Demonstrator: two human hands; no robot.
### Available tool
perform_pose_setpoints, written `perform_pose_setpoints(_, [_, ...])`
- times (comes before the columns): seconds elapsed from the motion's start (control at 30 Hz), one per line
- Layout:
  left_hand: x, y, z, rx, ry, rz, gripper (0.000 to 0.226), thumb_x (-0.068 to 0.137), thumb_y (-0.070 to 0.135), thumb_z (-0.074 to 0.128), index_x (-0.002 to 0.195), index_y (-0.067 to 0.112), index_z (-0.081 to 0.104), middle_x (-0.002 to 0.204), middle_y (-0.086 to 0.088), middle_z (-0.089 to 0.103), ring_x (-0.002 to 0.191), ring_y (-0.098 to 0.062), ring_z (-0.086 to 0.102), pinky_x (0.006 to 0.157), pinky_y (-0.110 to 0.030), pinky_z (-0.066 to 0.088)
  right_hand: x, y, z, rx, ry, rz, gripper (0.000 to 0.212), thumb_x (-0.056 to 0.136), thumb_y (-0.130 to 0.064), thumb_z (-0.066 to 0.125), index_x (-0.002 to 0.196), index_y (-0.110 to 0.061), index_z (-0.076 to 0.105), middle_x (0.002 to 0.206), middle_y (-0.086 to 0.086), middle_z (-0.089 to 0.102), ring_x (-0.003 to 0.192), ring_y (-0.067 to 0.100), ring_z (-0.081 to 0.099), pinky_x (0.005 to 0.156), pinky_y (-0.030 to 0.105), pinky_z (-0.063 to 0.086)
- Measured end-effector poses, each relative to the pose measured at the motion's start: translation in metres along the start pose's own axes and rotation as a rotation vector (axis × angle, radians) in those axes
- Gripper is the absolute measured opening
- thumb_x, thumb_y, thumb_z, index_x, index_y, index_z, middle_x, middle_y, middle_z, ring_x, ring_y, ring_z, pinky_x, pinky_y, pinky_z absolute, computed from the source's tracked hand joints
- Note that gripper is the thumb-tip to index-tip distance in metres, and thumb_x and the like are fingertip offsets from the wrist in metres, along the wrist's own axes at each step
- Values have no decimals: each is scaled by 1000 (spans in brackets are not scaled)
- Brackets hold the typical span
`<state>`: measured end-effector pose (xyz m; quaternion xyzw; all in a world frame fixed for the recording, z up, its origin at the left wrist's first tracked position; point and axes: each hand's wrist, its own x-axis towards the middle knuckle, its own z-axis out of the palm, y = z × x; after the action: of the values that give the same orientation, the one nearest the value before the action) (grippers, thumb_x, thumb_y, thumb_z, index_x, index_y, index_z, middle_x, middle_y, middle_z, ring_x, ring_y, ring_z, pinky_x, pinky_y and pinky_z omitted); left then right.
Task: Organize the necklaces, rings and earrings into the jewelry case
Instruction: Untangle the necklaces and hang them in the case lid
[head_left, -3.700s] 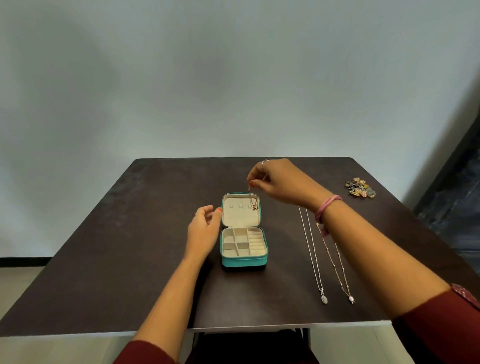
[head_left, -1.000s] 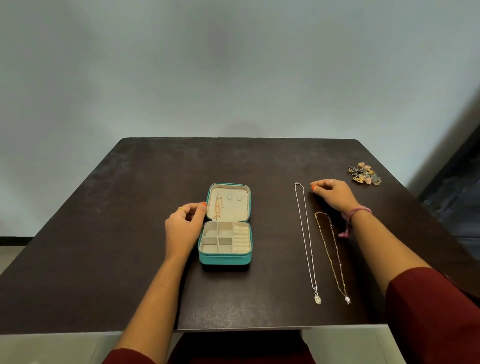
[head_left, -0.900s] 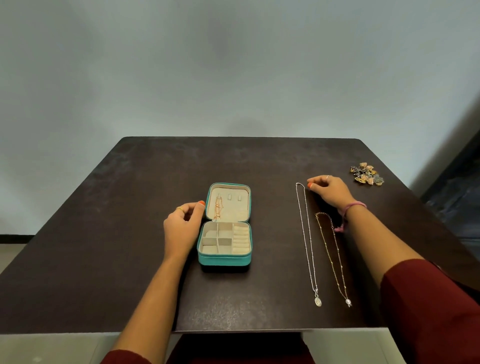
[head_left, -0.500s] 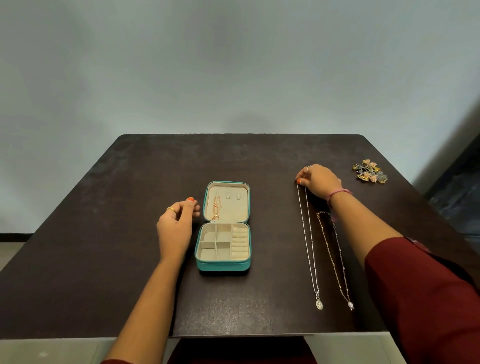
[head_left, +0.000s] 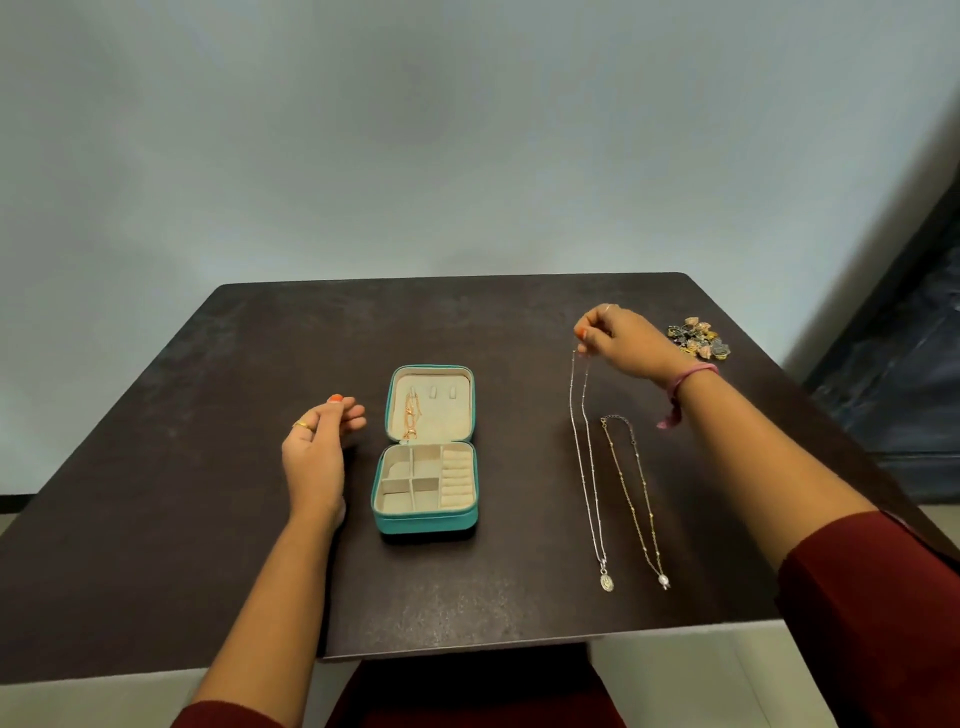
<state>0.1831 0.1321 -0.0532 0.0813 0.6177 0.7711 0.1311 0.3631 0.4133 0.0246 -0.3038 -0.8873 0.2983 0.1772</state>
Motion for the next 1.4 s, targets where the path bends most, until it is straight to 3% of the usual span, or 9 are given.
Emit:
perform_pose_setpoints(0.13, [1,12,1,-91,-17,-77,14,96,18,53,89,16,65,88,-1,68,76,-9,64,84,-28,51,-28,-32,-28,24,-39,-103,9,98,-17,47,94,-15,54,77,0,65,71,7,62,74,27,46])
perform_pose_setpoints(0.27, [-9,47,23,-58,-79,20,11,93,19,56,92,18,67,90,1,69,84,-11,64,84,-25,51,-54,-60,-52,118,-22,-155,12,98,-15,47,90,-20,54,76,-2,59,67,12,60,69,26,53])
perform_pose_setpoints(0.4, [-38,99,70,-91,-377,163,13,95,15,55,90,16,67,86,-2,69,80,-12,65,81,-24,54,-75,-87,-77,207,31,-214,11,98,-19,49,91,-24,55,74,-3,55,58,12,58,56,19,49])
perform_pose_setpoints(0.5, [-67,130,102,-114,-596,194,18,97,14,50,98,8,66,88,-3,70,81,-13,67,82,-24,55,-88,-105,-92,259,52,-266,8,98,-21,50,95,-20,57,75,-3,56,55,10,56,62,31,55])
perform_pose_setpoints(0.73, [-106,165,141,27,-882,190,29,100,31,43,96,16,66,96,-4,72,92,-17,69,92,-32,49,-111,-138,-107,287,103,-347,8,98,-18,51,99,-14,57,73,-2,56,52,6,53,57,26,55])
perform_pose_setpoints(0.83, [-110,173,147,-48,-923,133,31,100,33,44,95,10,64,89,-7,69,75,-17,67,87,-35,51,-114,-145,-111,312,132,-356,7,98,-16,51,97,-14,58,73,-2,56,52,6,53,59,26,56])
perform_pose_setpoints(0.93, [-110,178,149,-116,-940,57,32,99,31,47,92,6,64,69,0,55,53,-8,47,70,-30,52,-114,-151,-115,325,166,-366,9,98,-16,51,93,-18,59,73,0,55,53,5,52,61,27,57])
perform_pose_setpoints(1.07, [-111,182,147,-182,-993,-19,32,99,29,45,93,6,67,62,5,36,53,-7,26,48,-17,34,-110,-153,-114,369,192,-355,7,97,-19,53,94,-18,59,75,-1,55,57,6,51,65,32,58])
perform_pose_setpoints(1.4, [-107,188,139,-361,-1027,-12,26,101,23,41,102,8,62,60,5,37,47,-3,27,44,-16,26,-113,-146,-93,587,236,-325,13,92,-19,61,101,-11,65,71,-2,65,53,6,47,55,21,50])
